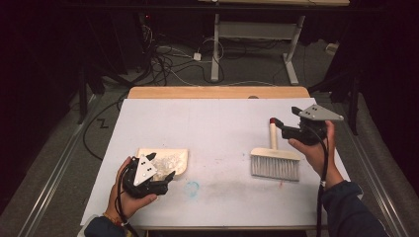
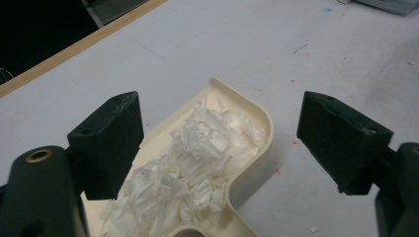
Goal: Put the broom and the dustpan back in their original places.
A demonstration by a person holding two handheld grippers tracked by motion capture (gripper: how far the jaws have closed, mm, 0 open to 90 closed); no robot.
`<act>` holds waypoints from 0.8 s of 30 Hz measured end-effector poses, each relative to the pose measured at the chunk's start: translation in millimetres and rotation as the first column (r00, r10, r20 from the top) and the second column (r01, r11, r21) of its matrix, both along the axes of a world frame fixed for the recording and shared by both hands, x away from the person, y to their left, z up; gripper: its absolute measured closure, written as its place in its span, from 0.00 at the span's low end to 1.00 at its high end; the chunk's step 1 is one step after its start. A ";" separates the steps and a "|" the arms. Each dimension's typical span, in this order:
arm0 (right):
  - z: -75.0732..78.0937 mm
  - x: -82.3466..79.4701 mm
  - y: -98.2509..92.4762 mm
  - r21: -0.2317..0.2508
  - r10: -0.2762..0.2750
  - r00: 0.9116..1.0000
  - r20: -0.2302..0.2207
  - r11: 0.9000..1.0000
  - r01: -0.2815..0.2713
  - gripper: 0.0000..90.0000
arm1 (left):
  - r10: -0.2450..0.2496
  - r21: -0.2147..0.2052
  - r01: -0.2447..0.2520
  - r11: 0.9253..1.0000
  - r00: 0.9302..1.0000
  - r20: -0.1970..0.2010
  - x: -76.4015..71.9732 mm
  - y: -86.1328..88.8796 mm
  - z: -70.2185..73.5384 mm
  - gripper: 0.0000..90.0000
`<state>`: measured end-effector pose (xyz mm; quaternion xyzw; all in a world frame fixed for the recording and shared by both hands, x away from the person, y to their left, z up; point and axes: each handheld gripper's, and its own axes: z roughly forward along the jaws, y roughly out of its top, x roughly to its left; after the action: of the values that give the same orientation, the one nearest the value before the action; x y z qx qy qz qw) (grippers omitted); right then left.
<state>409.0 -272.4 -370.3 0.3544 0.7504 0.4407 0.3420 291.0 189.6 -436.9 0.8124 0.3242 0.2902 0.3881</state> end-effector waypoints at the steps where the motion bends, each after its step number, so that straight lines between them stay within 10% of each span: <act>1: -2.0 -3.8 -0.1 -0.004 0.009 1.000 -0.004 1.000 -0.009 0.32 | -0.002 -0.007 0.002 1.000 1.000 -0.002 -0.4 0.9 -0.7 0.19; 14: -32.9 -79.9 -15.1 0.008 0.092 0.995 0.029 0.996 -0.092 0.30 | 0.040 -0.027 -0.040 0.999 0.999 -0.018 -7.7 4.8 -11.5 0.19; 24: -62.3 -108.1 -20.6 -0.006 0.073 0.997 0.025 0.997 -0.073 0.30 | 0.033 0.013 -0.033 0.999 0.999 0.019 -9.5 0.7 -12.5 0.19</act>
<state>300.9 -293.0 -432.6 0.3205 0.7596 0.4555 0.3359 281.5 190.3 -449.4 0.8068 0.3319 0.3065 0.3807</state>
